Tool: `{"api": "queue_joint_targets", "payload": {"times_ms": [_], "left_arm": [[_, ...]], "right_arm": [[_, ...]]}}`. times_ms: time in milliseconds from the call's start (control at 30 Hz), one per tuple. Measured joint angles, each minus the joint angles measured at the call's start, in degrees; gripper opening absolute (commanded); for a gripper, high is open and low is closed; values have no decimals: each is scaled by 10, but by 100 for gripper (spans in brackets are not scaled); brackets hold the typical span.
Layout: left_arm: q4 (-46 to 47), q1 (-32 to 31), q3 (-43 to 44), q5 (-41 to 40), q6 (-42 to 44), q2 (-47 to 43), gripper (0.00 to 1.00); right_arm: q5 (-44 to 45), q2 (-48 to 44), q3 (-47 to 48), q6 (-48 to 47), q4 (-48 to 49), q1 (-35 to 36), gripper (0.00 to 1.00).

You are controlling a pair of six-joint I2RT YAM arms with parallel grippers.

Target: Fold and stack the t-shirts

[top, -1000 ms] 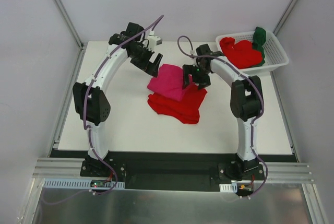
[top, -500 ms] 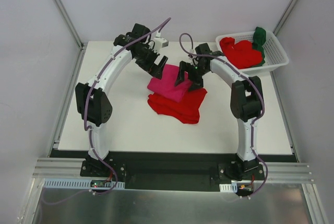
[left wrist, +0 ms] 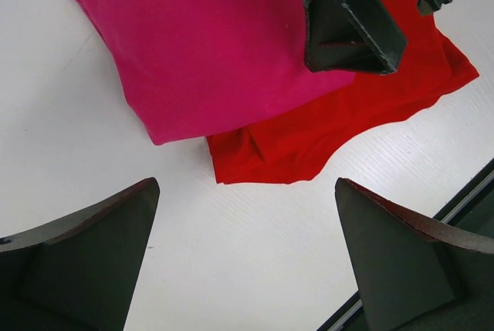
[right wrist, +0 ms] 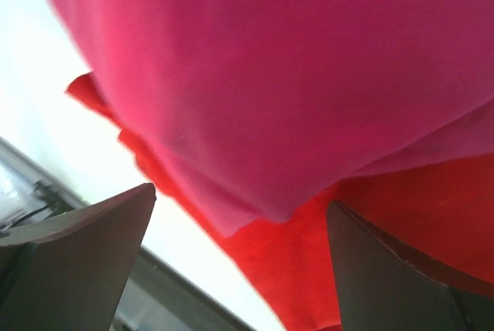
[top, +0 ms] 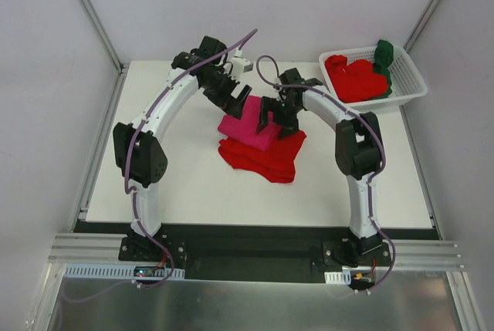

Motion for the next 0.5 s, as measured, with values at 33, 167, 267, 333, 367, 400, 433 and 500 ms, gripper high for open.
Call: {"api": "queue_joint_targets", "payload": {"times_ms": [33,167,267,333,367,400,433,500], "left_arm": [[-1,2,0,-1,0,0,99],[-1,10,0,-4,2,0,99],[-2,29,3,-3,1,0,99],[-2,45,7,-3,1,0,99],[-2,56,10,-4,1,0,99],[-2,65,13,-4,1,0,99],[-2,71,14,-4,1,0,99],[-3,88,17,-4,1,0,99]], "right_arm": [[11,7,6,-3,-2,1,96],[54,42,31,-31,-7,7,96],[85,59,59,-79,-31,19,96],[113,69,78,-115,-39,29,96],[132,83,102,-147,-55,35,96],[140,89,110,-158,-60,40,96],[151,97,125,-177,-70,44,96],[167,111,148,-210,-84,50,96]]}}
